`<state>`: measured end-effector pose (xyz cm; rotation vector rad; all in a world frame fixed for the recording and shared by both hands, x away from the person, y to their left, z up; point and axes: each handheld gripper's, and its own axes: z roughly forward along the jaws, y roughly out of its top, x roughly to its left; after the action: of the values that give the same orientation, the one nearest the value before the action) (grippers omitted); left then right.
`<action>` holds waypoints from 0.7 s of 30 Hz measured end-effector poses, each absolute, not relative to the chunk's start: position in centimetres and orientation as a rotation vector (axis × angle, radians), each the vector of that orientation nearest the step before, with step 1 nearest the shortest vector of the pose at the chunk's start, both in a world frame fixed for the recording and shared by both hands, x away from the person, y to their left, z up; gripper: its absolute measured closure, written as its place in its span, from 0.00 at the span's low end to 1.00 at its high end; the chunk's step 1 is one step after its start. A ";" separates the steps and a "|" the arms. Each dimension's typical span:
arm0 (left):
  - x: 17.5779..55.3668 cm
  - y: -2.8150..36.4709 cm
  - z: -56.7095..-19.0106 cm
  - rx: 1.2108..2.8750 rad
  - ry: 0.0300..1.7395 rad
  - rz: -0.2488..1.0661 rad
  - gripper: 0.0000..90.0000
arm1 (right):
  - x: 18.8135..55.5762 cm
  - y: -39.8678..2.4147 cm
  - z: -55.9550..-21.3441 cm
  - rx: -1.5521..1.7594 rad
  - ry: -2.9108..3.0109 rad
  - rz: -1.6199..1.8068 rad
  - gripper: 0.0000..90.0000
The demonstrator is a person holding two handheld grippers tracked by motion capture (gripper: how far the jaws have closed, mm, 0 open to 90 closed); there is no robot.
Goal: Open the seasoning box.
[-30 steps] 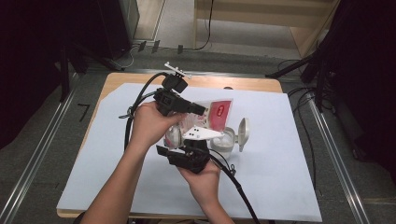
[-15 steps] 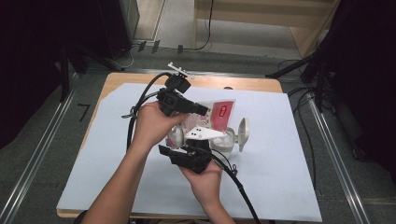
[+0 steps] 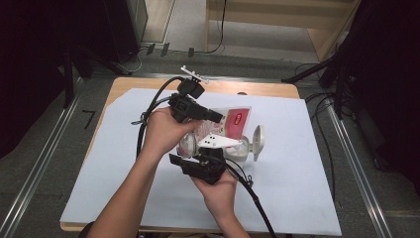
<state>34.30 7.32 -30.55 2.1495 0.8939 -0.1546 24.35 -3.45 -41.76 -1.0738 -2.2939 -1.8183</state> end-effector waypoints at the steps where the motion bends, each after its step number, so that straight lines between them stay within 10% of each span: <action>1: 34.3 7.3 -30.5 2.152 0.891 -0.155 0.98 | 24.4 -3.5 -41.8 -1.074 -2.295 -1.820 0.70; 21: 34.3 7.2 -30.6 2.142 0.882 -0.158 0.98 | 24.2 -3.5 -41.6 -1.069 -2.295 -1.812 0.70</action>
<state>34.31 7.22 -30.60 2.1420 0.8817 -0.1584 24.22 -3.52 -41.62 -1.0691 -2.2950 -1.8122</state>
